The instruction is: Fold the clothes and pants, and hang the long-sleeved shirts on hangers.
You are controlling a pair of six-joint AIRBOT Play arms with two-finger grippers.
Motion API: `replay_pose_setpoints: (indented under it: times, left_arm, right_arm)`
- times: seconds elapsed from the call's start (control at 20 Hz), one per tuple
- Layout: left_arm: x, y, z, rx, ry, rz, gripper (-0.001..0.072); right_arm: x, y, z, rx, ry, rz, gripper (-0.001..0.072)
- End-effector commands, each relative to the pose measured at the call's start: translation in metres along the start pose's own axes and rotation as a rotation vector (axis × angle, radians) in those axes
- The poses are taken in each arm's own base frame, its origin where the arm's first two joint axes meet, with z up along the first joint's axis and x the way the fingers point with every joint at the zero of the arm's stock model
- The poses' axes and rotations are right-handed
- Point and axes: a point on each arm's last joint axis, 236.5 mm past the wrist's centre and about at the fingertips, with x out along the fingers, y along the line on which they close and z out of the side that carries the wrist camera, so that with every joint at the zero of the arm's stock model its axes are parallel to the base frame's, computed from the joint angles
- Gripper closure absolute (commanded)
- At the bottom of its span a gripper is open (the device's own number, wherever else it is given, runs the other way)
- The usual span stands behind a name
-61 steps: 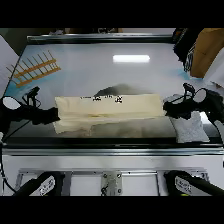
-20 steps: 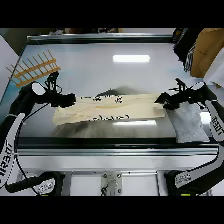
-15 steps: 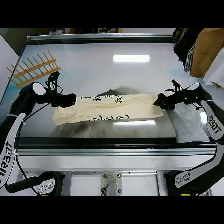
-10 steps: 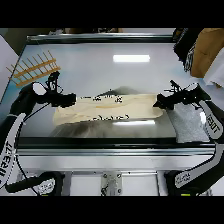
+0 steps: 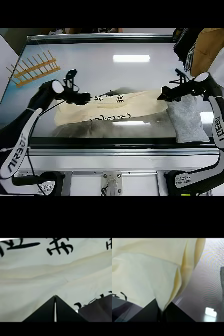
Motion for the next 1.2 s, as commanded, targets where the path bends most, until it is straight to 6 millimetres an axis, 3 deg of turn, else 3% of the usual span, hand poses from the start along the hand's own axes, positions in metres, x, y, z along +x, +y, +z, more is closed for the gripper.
replay_pose_setpoints:
  times: [0.0, 0.3, 0.5, 0.65, 0.9, 1.0, 1.15]
  left_arm:
    - [0.045, -0.052, 0.010, 0.103, 0.040, -0.039, 0.0702]
    - [0.118, -0.119, -0.005, 0.244, 0.139, -0.083, 0.0702]
    - [0.148, -0.127, -0.018, 0.276, 0.234, -0.085, 0.0702]
    - [0.153, -0.125, -0.018, 0.279, 0.266, -0.083, 0.0701]
    - [0.150, -0.127, -0.018, 0.282, 0.268, -0.087, 0.0701]
    - [0.142, -0.125, -0.013, 0.280, 0.264, -0.086, 0.0701]
    - [0.115, -0.120, 0.014, 0.262, 0.196, -0.090, 0.0701]
  right_arm:
    - [-0.048, 0.037, 0.001, -0.058, 0.008, -0.020, 0.0703]
    - [-0.078, 0.104, -0.002, -0.195, 0.034, -0.094, 0.0703]
    - [-0.088, 0.142, 0.001, -0.285, -0.008, -0.136, 0.0703]
    - [-0.093, 0.167, 0.002, -0.340, -0.036, -0.123, 0.0703]
    - [-0.090, 0.190, -0.003, -0.371, -0.039, -0.107, 0.0703]
    - [-0.086, 0.198, -0.007, -0.383, -0.033, -0.100, 0.0703]
    - [-0.079, 0.215, -0.012, -0.387, -0.034, -0.079, 0.0703]
